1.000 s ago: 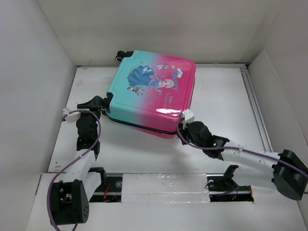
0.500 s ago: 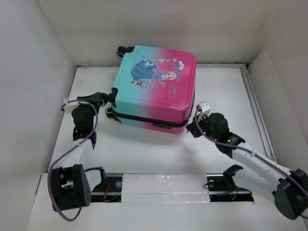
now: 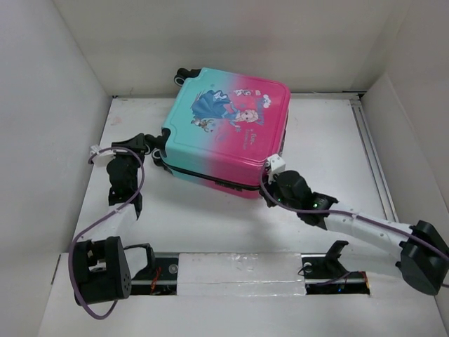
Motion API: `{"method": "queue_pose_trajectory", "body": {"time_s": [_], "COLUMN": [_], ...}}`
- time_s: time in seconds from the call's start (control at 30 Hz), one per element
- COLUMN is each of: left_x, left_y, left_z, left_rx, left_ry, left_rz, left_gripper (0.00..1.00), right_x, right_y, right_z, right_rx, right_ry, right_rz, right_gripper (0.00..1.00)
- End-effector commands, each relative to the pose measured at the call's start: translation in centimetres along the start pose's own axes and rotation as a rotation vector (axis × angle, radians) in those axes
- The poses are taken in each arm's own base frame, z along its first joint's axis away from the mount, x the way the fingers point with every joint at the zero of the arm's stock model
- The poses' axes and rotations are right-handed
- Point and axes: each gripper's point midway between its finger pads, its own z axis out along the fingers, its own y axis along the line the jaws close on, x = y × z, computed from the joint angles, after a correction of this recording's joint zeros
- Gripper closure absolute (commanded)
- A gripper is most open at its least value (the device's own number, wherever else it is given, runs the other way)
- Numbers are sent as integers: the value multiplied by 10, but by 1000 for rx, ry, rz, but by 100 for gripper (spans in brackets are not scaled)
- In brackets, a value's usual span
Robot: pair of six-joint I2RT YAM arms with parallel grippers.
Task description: Pack the luggage
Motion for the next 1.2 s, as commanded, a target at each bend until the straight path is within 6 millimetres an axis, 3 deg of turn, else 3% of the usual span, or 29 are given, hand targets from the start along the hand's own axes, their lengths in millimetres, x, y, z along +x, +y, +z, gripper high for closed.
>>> {"method": "queue_pose_trajectory", "body": {"time_s": [0.0, 0.1, 0.13, 0.2, 0.3, 0.33, 0.37, 0.4, 0.43, 0.5, 0.53, 0.57, 0.6, 0.63, 0.67, 0.7, 0.83, 0.9, 0.93, 0.97, 1.03, 1.07, 1.1, 1.13, 1.17], "left_x": [43, 45, 43, 44, 53, 59, 59, 54, 47, 35, 29, 22, 20, 15, 24, 28, 36, 36, 36, 34, 43, 47, 55, 57, 59], "left_y": [-38, -37, -40, -44, -47, -49, -44, -47, -46, -40, -39, -41, -36, -49, -50, -56, -61, -55, -55, -59, -59, -61, -50, -51, -52], "left_z": [-26, -29, -30, -33, -36, -38, -36, -31, -25, -16, -13, -8, -5, 2, 4, 2, 0, -2, -3, -5, -13, -18, -23, -29, -33], "left_rx": [176, 183, 193, 210, 217, 222, 207, 207, 195, 163, 162, 185, 173, 197, 196, 215, 220, 205, 198, 210, 223, 235, 223, 237, 252], "left_ry": [210, 220, 216, 223, 237, 248, 241, 214, 190, 159, 147, 124, 119, 110, 139, 148, 149, 143, 144, 139, 168, 184, 213, 225, 237], "left_rz": [-13, 1, 2, 3, 1, 0, 9, 7, 7, -1, -22, -41, -51, -50, -50, -50, -41, -29, -15, -15, -3, -3, -10, -21, -20], "left_gripper": [100, 100, 100, 100, 100, 100, 100, 100, 100, 100, 100, 100, 100, 100, 100, 100, 100, 100, 100, 100, 100, 100, 100, 100, 100], "right_x": [-93, -77, -81, -82, -106, -129, -145, -144, -163, -152, -138, -105, -86, -73, -39, -30, -28, -60, -66, -71, -109, -114, -120, -142, -144], "right_y": [68, 75, 76, 60, 46, 46, 44, 42, 54, 66, 83, 88, 94, 100, 106, 108, 132, 140, 140, 132, 112, 98, 88, 66, 50], "right_z": [1, 11, 7, 3, -16, -24, -31, -33, -45, -53, -58, -59, -59, -59, -55, -54, -55, -61, -59, -55, -53, -41, -35, -31, -16], "right_rx": [-136, -149, -152, -155, -201, -207, -200, -194, -242, -304, -381, -421, -461, -495, -539, -559, -713, -731, -716, -666, -578, -536, -520, -479, -444], "right_ry": [-315, -306, -319, -311, -374, -411, -438, -392, -406, -369, -344, -285, -250, -240, -162, -143, -149, -222, -226, -223, -307, -303, -302, -337, -315], "right_rz": [-4, -47, -44, -33, -26, -46, -92, -112, -134, -145, -149, -116, -93, -77, -65, -49, -24, -48, -53, -56, -48, -43, -34, -33, -13], "right_gripper": [100, 100, 100, 100, 100, 100, 100, 100, 100, 100, 100, 100, 100, 100, 100, 100, 100, 100, 100, 100, 100, 100, 100, 100, 100]}}
